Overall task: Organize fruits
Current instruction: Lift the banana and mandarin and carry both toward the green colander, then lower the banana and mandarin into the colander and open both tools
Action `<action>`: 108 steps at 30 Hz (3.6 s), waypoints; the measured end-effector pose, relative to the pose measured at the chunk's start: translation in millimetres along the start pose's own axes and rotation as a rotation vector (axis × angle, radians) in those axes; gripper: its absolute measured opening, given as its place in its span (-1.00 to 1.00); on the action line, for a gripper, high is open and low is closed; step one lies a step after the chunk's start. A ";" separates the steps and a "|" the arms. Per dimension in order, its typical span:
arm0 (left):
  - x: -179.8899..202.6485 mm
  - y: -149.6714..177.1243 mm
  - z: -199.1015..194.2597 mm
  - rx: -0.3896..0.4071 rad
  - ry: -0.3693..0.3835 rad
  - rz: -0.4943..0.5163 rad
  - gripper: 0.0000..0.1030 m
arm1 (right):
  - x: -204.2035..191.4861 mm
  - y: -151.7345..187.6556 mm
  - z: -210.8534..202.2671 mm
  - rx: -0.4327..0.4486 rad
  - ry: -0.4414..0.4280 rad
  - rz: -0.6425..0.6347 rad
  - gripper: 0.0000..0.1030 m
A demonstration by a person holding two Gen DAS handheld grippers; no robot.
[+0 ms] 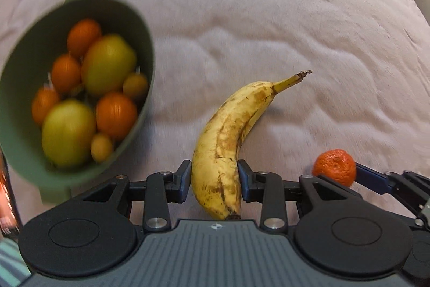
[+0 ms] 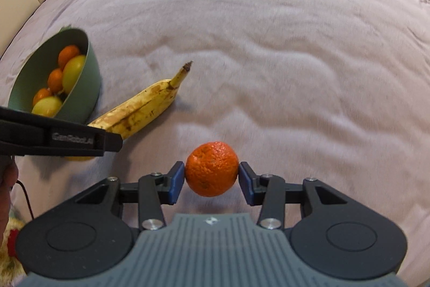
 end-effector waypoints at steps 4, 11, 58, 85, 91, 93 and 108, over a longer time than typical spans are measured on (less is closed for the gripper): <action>-9.4 8.2 12.5 -0.037 0.061 -0.005 -0.22 | 0.4 6.1 5.9 -0.017 0.003 -0.003 -0.19; -17.8 7.9 19.2 -0.057 0.178 0.061 -0.05 | 9.3 11.5 9.5 -0.020 -0.013 0.025 -0.19; -3.7 7.9 -27.7 0.151 0.115 0.133 -0.14 | -17.5 2.0 -5.4 0.080 0.048 -0.159 -0.18; -127.5 -14.6 -103.7 0.386 -0.016 -0.181 -0.14 | -139.6 -69.7 -44.7 0.260 -0.150 -0.429 -0.18; -142.3 -17.5 -94.2 0.367 -0.067 -0.231 -0.14 | -168.4 -77.8 -20.9 0.216 -0.186 -0.502 -0.18; -148.3 -19.8 -89.0 0.358 -0.074 -0.244 -0.14 | -174.3 -81.5 -10.4 0.197 -0.192 -0.513 -0.18; -185.2 -31.1 -41.5 0.210 -0.030 -0.364 -0.14 | -194.3 -97.6 45.7 0.098 -0.188 -0.605 -0.18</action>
Point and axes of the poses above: each gripper's, at about its wrist camera, not at the fingertips, and z roughly the way its jaws point, x to its right, y to its underside, the point moved 1 cm from there along z, roughly the way its jaws point, and after that the axes turned 8 degrees about -y, right-handed, at the moved point
